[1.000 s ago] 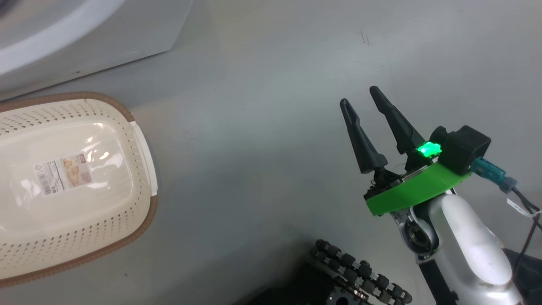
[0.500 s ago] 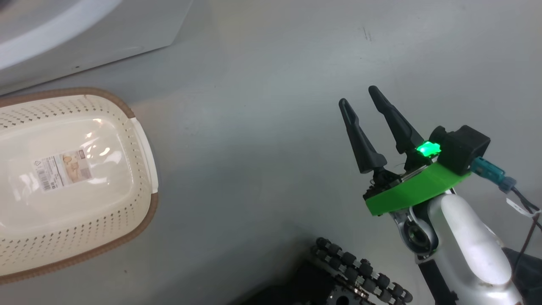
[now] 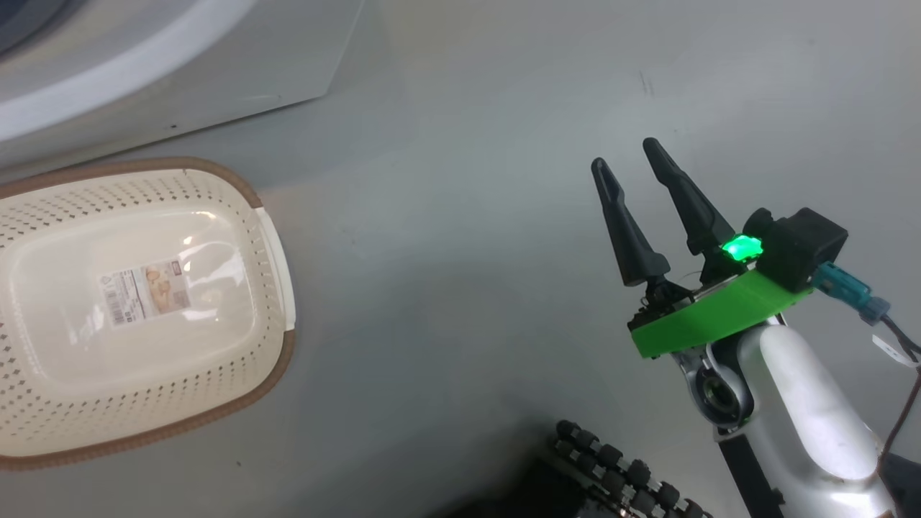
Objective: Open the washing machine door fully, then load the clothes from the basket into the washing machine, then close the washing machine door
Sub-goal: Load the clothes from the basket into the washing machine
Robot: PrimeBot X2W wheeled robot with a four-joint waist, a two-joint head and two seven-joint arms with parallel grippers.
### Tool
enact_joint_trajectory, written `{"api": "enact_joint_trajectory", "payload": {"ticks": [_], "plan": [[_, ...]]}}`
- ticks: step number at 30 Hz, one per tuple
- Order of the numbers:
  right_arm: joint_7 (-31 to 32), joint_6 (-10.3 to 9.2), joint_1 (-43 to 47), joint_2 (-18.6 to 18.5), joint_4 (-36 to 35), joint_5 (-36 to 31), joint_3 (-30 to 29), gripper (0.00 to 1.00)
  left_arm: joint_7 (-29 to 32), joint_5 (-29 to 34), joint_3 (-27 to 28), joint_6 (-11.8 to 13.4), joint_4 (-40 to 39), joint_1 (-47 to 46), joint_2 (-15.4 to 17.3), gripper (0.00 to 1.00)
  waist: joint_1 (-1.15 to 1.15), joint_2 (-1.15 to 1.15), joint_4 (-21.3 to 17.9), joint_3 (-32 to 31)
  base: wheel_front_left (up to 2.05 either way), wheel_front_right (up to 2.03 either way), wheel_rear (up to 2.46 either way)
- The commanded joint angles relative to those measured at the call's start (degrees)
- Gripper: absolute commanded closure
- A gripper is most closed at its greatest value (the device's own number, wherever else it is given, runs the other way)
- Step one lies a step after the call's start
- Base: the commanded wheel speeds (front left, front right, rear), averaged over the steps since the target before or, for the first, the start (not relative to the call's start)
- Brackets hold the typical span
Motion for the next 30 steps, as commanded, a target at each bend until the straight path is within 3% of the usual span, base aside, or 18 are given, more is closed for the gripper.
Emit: {"api": "enact_joint_trajectory", "payload": {"ticks": [1, 12, 19, 30], "plan": [[-0.54, 0.01, 1.27, -0.64, -1.29, -0.67, 0.18, 0.00, -1.15, -0.34, 1.76, 0.64, -2.06, 1.00, 2.18, 0.00, 0.00, 0.00, 0.95, -1.20, 0.00, 0.00, 0.00], [-0.47, 0.01, 3.34, -0.64, -0.81, -3.55, -2.44, 0.00, -6.33, -1.59, 2.25, 4.16, -8.31, 15.78, -0.99, 0.00, 0.00, 0.00, 4.29, -6.18, 0.00, 0.00, 0.00], [1.04, 0.01, 5.17, -0.64, -1.91, -6.01, -5.16, 0.00, -8.20, -0.05, 2.40, 7.24, -17.94, 28.44, -4.06, 0.00, 0.00, 0.00, 7.19, -9.97, 0.00, 0.00, 0.00], [6.04, 0.01, 9.46, -0.64, -6.94, -10.80, -10.21, 0.00, -8.39, 6.04, 3.34, 9.58, -33.81, 48.87, -10.39, 0.00, 0.00, 0.00, 13.02, -17.05, 0.00, 0.00, 0.00]]}}
